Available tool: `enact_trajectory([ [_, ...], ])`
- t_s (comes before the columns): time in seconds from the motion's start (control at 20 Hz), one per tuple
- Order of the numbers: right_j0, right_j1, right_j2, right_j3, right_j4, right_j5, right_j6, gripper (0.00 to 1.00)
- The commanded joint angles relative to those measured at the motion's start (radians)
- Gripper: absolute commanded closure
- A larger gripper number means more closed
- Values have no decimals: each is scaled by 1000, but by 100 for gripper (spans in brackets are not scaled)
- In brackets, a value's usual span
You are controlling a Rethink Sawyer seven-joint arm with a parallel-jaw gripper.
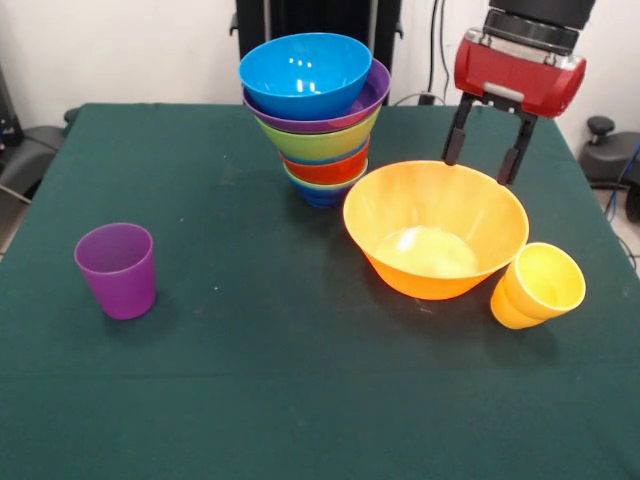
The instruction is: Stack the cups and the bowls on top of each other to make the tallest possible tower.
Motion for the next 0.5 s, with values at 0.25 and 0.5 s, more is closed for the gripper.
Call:
enact_trajectory([
  [0.25,62,45,42,48,28,-4,189,0],
  [0.5,65,45,51,48,28,-16,176,0],
])
